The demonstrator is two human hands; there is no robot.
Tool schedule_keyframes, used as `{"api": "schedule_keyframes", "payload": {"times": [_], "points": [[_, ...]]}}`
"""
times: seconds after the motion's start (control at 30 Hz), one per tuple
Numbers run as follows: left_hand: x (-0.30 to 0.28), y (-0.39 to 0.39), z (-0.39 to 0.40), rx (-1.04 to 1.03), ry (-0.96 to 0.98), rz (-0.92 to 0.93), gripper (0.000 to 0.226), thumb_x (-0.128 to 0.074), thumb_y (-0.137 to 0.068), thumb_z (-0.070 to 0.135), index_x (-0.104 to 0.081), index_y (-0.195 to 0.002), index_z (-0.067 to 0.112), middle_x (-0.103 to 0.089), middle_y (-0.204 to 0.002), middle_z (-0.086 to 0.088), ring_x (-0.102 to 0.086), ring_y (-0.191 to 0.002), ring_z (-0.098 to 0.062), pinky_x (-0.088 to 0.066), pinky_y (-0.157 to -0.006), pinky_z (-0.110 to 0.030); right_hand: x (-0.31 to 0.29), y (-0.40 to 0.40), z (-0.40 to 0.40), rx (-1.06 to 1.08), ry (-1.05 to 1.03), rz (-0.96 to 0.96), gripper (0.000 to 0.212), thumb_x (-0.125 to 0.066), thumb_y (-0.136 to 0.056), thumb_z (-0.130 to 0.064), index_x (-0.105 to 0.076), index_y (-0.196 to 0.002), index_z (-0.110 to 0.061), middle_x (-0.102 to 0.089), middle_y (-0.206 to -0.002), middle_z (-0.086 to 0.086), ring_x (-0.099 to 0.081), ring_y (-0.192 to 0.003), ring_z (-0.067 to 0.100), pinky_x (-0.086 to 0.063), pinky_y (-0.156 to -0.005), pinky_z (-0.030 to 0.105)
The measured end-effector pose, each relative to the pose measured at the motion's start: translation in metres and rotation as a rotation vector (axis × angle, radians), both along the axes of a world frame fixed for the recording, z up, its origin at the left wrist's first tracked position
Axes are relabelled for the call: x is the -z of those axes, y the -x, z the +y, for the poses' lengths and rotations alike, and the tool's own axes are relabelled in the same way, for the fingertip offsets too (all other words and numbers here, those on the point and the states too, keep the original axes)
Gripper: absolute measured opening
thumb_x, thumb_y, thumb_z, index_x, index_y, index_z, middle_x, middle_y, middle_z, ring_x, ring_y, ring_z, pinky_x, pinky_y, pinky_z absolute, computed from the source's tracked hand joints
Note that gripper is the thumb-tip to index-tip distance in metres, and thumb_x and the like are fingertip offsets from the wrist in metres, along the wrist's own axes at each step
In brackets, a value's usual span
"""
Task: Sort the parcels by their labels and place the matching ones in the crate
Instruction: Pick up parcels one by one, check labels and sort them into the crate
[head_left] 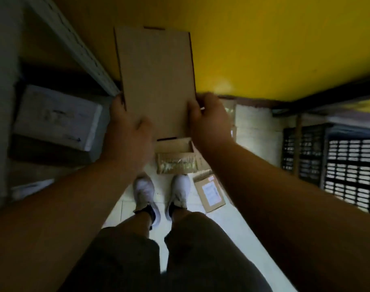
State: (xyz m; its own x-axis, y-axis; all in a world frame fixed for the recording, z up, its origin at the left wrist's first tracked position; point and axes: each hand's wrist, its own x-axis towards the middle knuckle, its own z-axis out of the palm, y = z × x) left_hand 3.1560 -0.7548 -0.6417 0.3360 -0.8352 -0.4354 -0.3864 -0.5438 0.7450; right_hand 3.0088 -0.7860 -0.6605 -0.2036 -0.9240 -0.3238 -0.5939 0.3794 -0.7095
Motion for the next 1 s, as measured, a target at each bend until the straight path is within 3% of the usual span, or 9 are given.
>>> {"api": "schedule_keyframes", "payload": {"times": [0.1, 0.2, 0.37, 0.47, 0.6, 0.7, 0.87, 0.93, 1.0], "points": [[-0.099, -0.012, 0.004, 0.084, 0.133, -0.013, 0.061, -0.056, -0.099, 0.021, -0.025, -0.152, 0.024, -0.051, -0.145, -0.005, -0.053, -0.123, -0.02, -0.04, -0.09, -0.026, -0.107, 0.009, 0.01, -0.047, 0.074, -0.065, 0.016, -0.049, -0.102, -0.028, -0.056, -0.109, -0.016, -0.06, -0.097, -0.001, -0.056, -0.086, 0.016, -0.034, -0.061, 0.027], [-0.16, -0.011, 0.016, 0.117, 0.244, 0.014, 0.063, -0.056, -0.099, 0.022, -0.023, -0.152, 0.024, -0.051, -0.142, -0.002, -0.052, -0.117, -0.011, -0.04, -0.082, -0.015, -0.18, 0.02, 0.021, -0.06, 0.174, -0.083, 0.008, -0.049, -0.103, -0.025, -0.052, -0.104, -0.018, -0.059, -0.091, -0.004, -0.055, -0.078, 0.015, -0.04, -0.064, 0.032], [-0.238, 0.008, 0.042, 0.241, 0.365, 0.091, 0.072, -0.062, -0.094, 0.016, -0.021, -0.151, 0.029, -0.05, -0.122, 0.013, -0.056, -0.098, 0.001, -0.043, -0.073, -0.007, -0.255, 0.04, 0.055, 0.005, 0.26, -0.011, 0.008, -0.051, -0.101, -0.03, -0.048, -0.109, -0.029, -0.063, -0.098, -0.008, -0.062, -0.084, 0.012, -0.054, -0.075, 0.041], [-0.27, 0.011, 0.035, 0.336, 0.422, 0.183, 0.067, -0.062, -0.092, 0.01, -0.027, -0.145, 0.03, -0.052, -0.113, 0.021, -0.056, -0.097, 0.009, -0.048, -0.076, -0.014, -0.283, 0.042, 0.079, 0.12, 0.331, -0.075, 0.019, -0.054, -0.1, -0.026, -0.053, -0.119, -0.027, -0.062, -0.105, -0.016, -0.06, -0.085, -0.001, -0.055, -0.081, 0.038], [-0.316, 0.021, 0.015, 0.452, 0.383, 0.184, 0.032, -0.061, -0.093, 0.022, -0.042, -0.118, 0.033, -0.06, -0.101, 0.014, -0.059, -0.086, -0.001, -0.049, -0.063, -0.023, -0.306, 0.038, 0.108, 0.312, 0.468, -0.143, 0.022, -0.055, -0.1, -0.025, -0.049, -0.118, -0.036, -0.059, -0.104, -0.019, -0.057, -0.091, -0.006, -0.052, -0.075, 0.022], [-0.332, 0.033, 0.012, 0.516, 0.39, 0.263, 0.021, -0.064, -0.092, 0.029, -0.051, -0.108, 0.033, -0.065, -0.105, 0.008, -0.064, -0.096, -0.013, -0.057, -0.083, -0.041, -0.319, 0.04, 0.123, 0.401, 0.514, -0.181, 0.032, -0.054, -0.101, -0.022, -0.047, -0.129, -0.036, -0.057, -0.113, -0.017, -0.055, -0.098, -0.01, -0.049, -0.07, 0.01], [-0.329, 0.06, 0.045, 0.545, 0.472, 0.376, 0.022, -0.067, -0.091, 0.026, -0.053, -0.103, 0.038, -0.069, -0.102, 0.011, -0.067, -0.091, -0.004, -0.058, -0.077, -0.032, -0.327, 0.056, 0.151, 0.387, 0.481, -0.108, 0.061, -0.06, -0.097, -0.033, -0.034, -0.151, -0.03, -0.046, -0.126, -0.019, -0.049, -0.118, 0.003, -0.05, -0.097, 0.03], [-0.329, 0.072, 0.064, 0.566, 0.451, 0.494, 0.022, -0.064, -0.093, 0.026, -0.054, -0.109, 0.036, -0.07, -0.104, 0.007, -0.069, -0.094, -0.01, -0.059, -0.076, -0.033, -0.329, 0.066, 0.168, 0.392, 0.436, -0.133, 0.069, -0.062, -0.095, -0.038, -0.029, -0.154, -0.027, -0.043, -0.133, -0.019, -0.046, -0.124, 0.005, -0.046, -0.105, 0.035], [-0.333, 0.09, 0.082, 0.593, 0.357, 0.664, 0.023, -0.054, -0.097, 0.042, -0.058, -0.116, 0.03, -0.07, -0.112, -0.004, -0.068, -0.102, -0.022, -0.059, -0.085, -0.045, -0.333, 0.084, 0.189, 0.429, 0.424, -0.192, 0.07, -0.061, -0.094, -0.042, -0.029, -0.155, -0.029, -0.044, -0.146, -0.013, -0.047, -0.129, 0.008, -0.045, -0.109, 0.038]]}}
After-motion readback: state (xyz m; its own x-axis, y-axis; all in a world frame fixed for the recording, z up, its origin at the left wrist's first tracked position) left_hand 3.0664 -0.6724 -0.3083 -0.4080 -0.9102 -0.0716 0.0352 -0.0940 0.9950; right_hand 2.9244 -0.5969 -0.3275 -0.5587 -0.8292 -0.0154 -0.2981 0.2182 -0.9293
